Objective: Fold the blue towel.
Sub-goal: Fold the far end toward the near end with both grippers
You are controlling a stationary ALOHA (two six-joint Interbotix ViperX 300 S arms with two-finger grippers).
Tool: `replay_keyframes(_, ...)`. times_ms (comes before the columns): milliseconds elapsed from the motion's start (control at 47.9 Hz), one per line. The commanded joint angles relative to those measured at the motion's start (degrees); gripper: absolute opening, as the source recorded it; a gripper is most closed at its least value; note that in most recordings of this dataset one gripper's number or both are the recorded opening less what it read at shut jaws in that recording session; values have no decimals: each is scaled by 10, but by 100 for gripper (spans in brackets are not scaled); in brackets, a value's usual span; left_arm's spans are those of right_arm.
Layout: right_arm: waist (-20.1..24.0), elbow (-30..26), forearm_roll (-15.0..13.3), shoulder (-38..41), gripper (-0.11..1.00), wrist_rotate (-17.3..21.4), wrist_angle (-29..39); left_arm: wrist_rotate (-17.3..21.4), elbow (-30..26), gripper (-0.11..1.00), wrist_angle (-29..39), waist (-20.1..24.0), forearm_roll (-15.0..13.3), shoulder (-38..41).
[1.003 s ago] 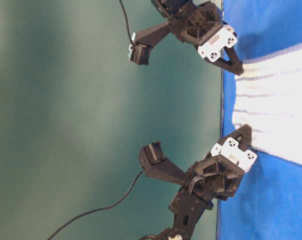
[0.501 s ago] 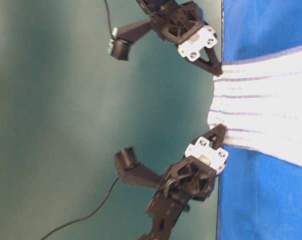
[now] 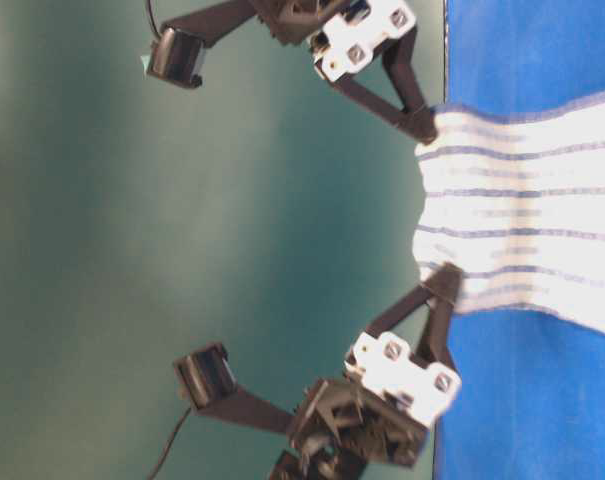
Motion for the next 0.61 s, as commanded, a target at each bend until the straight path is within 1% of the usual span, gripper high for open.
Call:
replay_keyframes(0,28,3,7,-17,5,7,1,-4,15,3,-4,-26,0,-23)
replay_keyframes(104,69,11,11,-22,5,19,2,-18,26,3,-4,-54,0,-29)
replay_keyframes(313,142,15,23,-20,5,41,19,-64,40,3,-2,-122,-1,-31)
replay_keyframes(460,176,14,28,-16,5,52,37,-80,44,3,-3,-165,0,-28)
replay_keyframes(585,192,12,31,-1,5,54,34,-81,43,3,-4,-186,-2,-17)
